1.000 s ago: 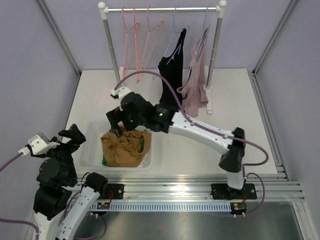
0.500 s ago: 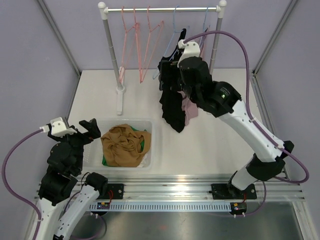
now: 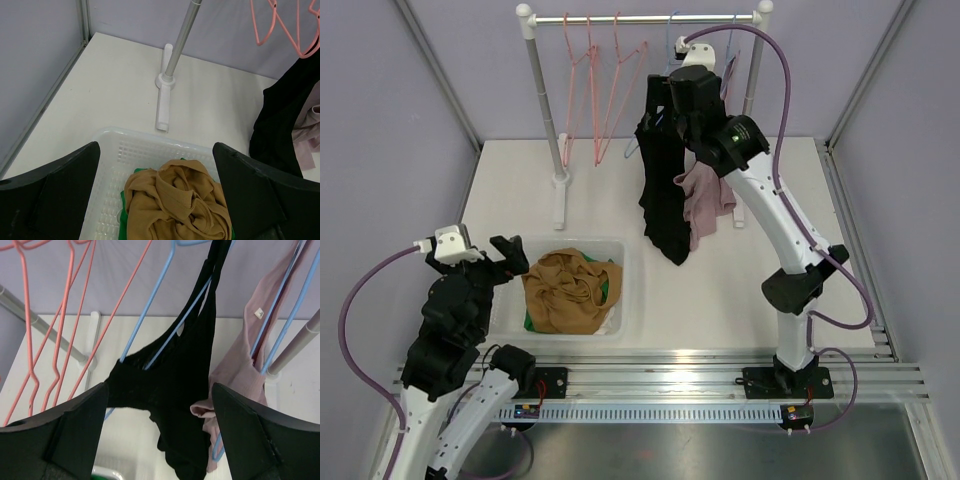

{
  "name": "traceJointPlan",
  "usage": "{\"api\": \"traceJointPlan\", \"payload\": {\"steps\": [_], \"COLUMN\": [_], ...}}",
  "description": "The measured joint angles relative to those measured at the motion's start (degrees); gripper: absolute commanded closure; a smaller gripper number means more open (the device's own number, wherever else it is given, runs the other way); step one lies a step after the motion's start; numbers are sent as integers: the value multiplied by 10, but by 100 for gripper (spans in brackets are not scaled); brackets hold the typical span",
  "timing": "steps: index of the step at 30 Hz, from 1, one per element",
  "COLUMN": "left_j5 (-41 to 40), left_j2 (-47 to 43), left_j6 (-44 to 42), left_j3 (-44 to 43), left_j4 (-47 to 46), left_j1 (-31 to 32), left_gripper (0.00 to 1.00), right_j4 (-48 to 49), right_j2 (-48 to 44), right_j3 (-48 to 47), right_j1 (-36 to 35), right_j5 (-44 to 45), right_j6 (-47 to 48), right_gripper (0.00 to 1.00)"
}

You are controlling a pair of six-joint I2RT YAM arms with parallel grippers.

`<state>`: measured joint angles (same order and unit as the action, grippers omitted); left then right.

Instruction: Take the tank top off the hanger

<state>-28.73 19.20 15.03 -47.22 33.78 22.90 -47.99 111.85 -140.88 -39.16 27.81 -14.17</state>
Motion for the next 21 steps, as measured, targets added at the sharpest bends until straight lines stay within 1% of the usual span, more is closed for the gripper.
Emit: {"api": "traceJointPlan", "payload": {"steps": [4, 9, 12, 13, 14, 15, 16, 17, 18, 21], "left_j5": [5, 11, 18, 20, 23, 26, 28, 30, 32, 39], "left_j2": [4, 4, 4, 4, 4, 4, 4, 4, 4, 5], "left_j6": [-1, -1, -1, -1, -1, -1, -1, -1, -1, -1], "left_j3": [0, 0, 0, 0, 0, 0, 0, 0, 0, 0], "left_j4": [1, 0, 0, 0, 0, 0, 0, 0, 0, 0], "left_j1": [0, -2, -4, -5, -6, -7, -7, -8, -9, -12], "left_gripper": [1, 1, 1, 1, 1, 1, 1, 1, 1, 1], "right_j4": [26, 55, 76, 80, 83, 84, 84, 84, 86, 101], "right_j2": [31, 115, 150, 158, 165, 171, 174, 175, 175, 172], "right_j3": [-18, -97, -109, -109, -109, -109, -108, -106, -101, -86], "right_j1": [17, 24, 25, 25, 25, 25, 25, 26, 26, 28], "right_j5": [-1, -5, -4, -3, -2, 0, 2, 4, 7, 11], "right_j6": [1, 26, 49, 56, 61, 67, 70, 73, 77, 80], "right_gripper": [12, 14, 17, 19, 29, 35, 39, 48, 50, 50]}}
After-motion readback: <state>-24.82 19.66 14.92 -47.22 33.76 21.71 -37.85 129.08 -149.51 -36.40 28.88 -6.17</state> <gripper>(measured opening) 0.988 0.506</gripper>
